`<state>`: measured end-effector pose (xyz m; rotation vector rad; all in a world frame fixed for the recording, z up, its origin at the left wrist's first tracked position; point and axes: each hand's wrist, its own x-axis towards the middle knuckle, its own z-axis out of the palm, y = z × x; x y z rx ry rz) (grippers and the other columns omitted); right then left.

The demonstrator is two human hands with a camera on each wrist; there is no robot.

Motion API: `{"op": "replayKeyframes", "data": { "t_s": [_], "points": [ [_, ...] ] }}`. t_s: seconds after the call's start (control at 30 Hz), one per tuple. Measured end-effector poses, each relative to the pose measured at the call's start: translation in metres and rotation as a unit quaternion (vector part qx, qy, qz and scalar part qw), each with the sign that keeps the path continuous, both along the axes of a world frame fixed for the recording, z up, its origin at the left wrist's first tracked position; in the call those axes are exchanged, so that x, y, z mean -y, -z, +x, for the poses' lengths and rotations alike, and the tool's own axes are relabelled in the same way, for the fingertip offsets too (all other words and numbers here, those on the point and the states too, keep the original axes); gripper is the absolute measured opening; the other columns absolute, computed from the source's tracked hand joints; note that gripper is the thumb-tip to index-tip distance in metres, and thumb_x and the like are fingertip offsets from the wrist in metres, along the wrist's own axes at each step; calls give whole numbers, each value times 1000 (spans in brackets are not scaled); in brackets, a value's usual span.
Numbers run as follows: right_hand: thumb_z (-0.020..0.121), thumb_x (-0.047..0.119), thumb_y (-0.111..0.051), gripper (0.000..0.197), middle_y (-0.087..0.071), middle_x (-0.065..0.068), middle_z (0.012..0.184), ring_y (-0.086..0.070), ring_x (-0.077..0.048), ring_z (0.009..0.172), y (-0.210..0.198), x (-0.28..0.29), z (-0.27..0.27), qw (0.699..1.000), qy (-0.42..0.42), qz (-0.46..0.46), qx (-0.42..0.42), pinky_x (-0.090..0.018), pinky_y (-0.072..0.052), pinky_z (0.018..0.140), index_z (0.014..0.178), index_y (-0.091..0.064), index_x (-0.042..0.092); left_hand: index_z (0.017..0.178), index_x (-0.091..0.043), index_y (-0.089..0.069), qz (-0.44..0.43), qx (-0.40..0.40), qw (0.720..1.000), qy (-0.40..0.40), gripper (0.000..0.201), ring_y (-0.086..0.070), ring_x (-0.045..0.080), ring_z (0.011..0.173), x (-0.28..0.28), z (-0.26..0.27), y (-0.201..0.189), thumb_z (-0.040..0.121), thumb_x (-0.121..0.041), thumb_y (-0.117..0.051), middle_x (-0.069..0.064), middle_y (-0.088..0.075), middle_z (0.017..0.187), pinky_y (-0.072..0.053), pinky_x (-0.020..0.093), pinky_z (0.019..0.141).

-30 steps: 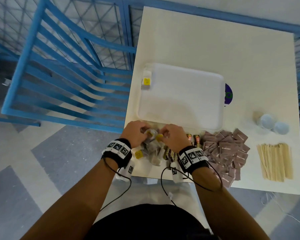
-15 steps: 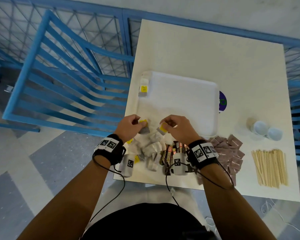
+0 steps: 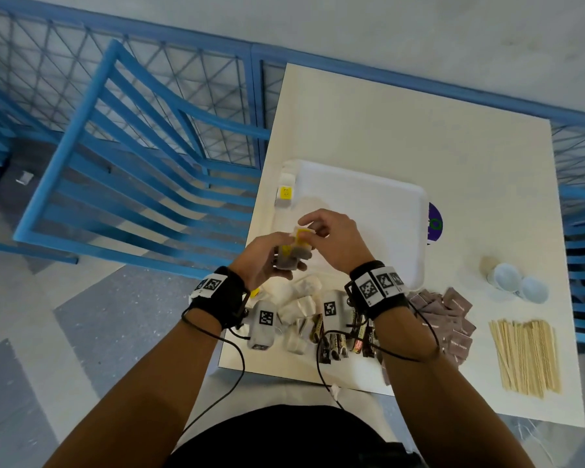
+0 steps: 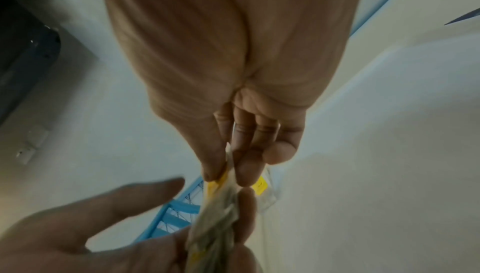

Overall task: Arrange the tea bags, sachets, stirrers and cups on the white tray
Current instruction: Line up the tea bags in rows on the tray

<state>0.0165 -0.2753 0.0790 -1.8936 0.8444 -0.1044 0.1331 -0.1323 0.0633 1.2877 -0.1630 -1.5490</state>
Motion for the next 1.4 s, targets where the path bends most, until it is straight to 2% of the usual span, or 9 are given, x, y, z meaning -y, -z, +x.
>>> {"op": "replayKeyframes", "data": {
  "t_s": [0.1,0.37,0.5,0.67,0.9,1.07,1.2,1.33,1.4],
  "points": [
    [91,22,-72,17,-73,0,87,-69,-11,73,3,-1,6,999,30,19,1,-21,-54,69,108,-70,20,118,2,-63,9,37,999,-29,28,-67,34,88,1,3,7,95,-13,-68,17,-73,99,-54,34,64],
    [90,31,-72,11,-73,7,89,-71,-15,80,17,-6,15,997,47,18,-61,-34,-58,83,96,-70,22,114,0,-61,-1,61,995,-83,21,-70,27,80,4,16,14,95,-8,-67,17,-74,97,-56,32,64],
    [87,27,-75,8,-72,6,83,-71,-17,78,22,-2,29,996,58,8,-68,-32,-57,78,85,-68,23,117,2,-61,24,80,992,-97,29,-71,27,80,7,24,23,96,-15,-69,15,-75,98,-57,33,64],
    [90,22,-74,7,-73,0,83,-70,-13,69,28,17,54,993,93,28,-73,-11,-49,60,90,-67,20,114,-4,-64,89,83,982,-142,18,-71,26,77,2,42,38,102,-17,-60,16,-73,97,-58,33,61],
    [87,24,-76,7,-73,1,83,-71,-21,83,67,23,89,988,111,12,-109,-42,-57,88,86,-69,25,104,-8,-69,117,117,976,-144,9,-74,24,75,-12,63,52,100,-12,-61,13,-73,94,-61,33,63],
    [88,23,-75,11,-67,3,79,-66,-23,91,80,21,92,983,120,-23,-140,-34,-49,91,94,-75,14,103,-10,-70,129,107,973,-159,8,-73,24,73,-15,66,56,99,-13,-65,14,-73,90,-62,33,63],
    [89,25,-73,13,-67,4,82,-60,-20,95,83,21,91,979,134,-25,-151,-22,-34,75,96,-71,15,112,-4,-68,136,117,972,-151,17,-75,23,75,-15,64,59,97,-12,-67,16,-73,95,-61,32,61],
    [87,27,-77,20,-69,1,86,-58,-11,83,82,22,88,977,164,-13,-134,-5,-38,61,100,-69,14,110,-3,-66,129,116,974,-142,18,-75,20,74,-14,63,57,93,-7,-71,18,-74,99,-61,30,61],
    [87,28,-77,21,-69,1,87,-61,-12,82,81,22,86,977,167,-11,-132,-4,-35,56,101,-68,15,108,-4,-65,126,113,975,-142,17,-75,18,73,-13,62,54,92,-6,-72,18,-74,98,-61,29,62]
  ]
}}
